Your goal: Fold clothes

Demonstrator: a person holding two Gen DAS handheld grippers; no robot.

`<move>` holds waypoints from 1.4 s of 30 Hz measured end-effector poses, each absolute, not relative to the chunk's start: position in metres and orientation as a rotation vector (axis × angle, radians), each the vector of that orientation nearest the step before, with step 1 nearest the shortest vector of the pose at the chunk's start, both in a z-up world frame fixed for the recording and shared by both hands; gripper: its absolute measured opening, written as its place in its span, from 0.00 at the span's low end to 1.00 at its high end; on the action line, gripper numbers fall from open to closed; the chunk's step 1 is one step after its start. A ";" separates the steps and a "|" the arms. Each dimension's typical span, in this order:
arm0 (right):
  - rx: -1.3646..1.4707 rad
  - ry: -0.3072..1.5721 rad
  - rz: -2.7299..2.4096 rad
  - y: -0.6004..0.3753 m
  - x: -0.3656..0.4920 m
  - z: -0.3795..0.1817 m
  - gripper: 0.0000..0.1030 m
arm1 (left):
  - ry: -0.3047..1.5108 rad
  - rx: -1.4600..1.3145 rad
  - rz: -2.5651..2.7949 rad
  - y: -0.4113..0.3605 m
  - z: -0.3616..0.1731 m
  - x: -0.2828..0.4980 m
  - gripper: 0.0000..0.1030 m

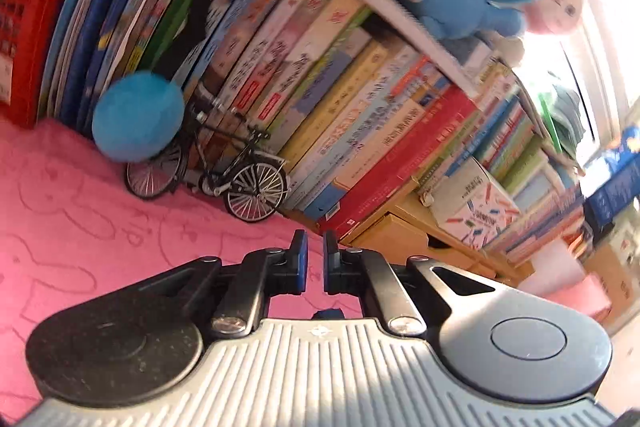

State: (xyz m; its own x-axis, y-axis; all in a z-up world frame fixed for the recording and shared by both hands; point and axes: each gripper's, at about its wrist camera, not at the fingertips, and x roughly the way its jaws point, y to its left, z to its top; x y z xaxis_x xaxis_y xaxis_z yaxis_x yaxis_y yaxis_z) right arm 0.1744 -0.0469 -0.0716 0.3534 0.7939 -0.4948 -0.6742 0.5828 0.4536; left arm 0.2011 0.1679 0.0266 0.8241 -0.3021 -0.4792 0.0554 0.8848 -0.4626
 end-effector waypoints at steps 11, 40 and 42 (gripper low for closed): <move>0.181 0.745 0.955 -0.049 0.176 -0.069 0.90 | 0.606 0.201 -0.241 0.103 0.012 0.168 0.17; -0.333 0.405 0.828 -0.024 0.059 -0.012 0.93 | 0.543 0.499 0.235 0.134 -0.035 0.038 0.21; -0.321 0.466 0.853 -0.022 0.062 -0.018 0.93 | 0.559 0.445 0.232 0.142 -0.041 0.039 0.21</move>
State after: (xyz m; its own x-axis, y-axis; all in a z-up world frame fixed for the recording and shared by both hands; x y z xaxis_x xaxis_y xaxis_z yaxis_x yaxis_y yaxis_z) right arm 0.0618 -0.0219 -0.0185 0.5678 0.6430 -0.5139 -0.7799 0.6199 -0.0860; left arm 0.0393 0.1422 -0.0412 0.8255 0.3292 -0.4585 -0.0922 0.8800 0.4660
